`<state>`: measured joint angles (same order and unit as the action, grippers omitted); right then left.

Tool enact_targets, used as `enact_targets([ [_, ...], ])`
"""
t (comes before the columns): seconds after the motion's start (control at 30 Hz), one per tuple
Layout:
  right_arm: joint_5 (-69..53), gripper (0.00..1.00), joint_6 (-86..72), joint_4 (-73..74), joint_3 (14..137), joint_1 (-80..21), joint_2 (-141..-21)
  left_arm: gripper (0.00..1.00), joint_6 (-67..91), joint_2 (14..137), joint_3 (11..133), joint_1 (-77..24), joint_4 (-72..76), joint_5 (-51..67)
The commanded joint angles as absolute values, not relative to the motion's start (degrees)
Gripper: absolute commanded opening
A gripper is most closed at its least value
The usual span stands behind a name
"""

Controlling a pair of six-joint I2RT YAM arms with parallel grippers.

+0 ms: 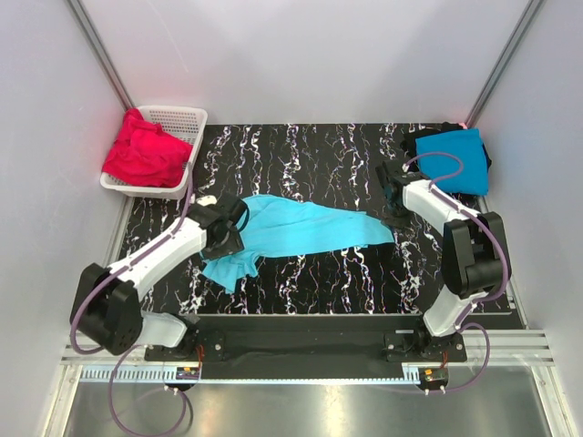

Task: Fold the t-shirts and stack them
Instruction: Flatten the tshirt out

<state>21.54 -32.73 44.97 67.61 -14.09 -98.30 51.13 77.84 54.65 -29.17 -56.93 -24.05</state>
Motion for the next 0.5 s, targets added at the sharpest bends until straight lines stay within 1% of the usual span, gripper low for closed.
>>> enact_targets([
  [0.0,21.1,0.37,-32.0,45.6,68.8,-14.2,-97.1,0.89,50.1,73.8,53.4,-28.9,-57.7,-25.0],
  [0.03,20.7,0.44,-31.8,45.5,68.6,-14.2,-96.9,0.89,49.7,72.4,53.2,-28.9,-57.7,-24.7],
  [0.07,20.5,0.44,-31.8,45.5,68.6,-14.2,-96.6,0.89,49.6,71.8,53.2,-28.9,-57.7,-24.6],
  [0.13,20.3,0.54,-32.1,45.4,68.1,-14.2,-95.7,0.89,49.4,70.9,53.0,-28.9,-57.8,-24.1],
  [0.3,17.1,0.59,-33.4,44.5,66.8,-14.2,-94.8,0.89,49.0,71.1,53.0,-28.9,-57.8,-23.6],
  [0.47,14.2,0.59,-34.7,43.1,65.7,-14.2,-96.6,0.89,49.4,72.0,53.1,-28.9,-57.9,-23.3],
])
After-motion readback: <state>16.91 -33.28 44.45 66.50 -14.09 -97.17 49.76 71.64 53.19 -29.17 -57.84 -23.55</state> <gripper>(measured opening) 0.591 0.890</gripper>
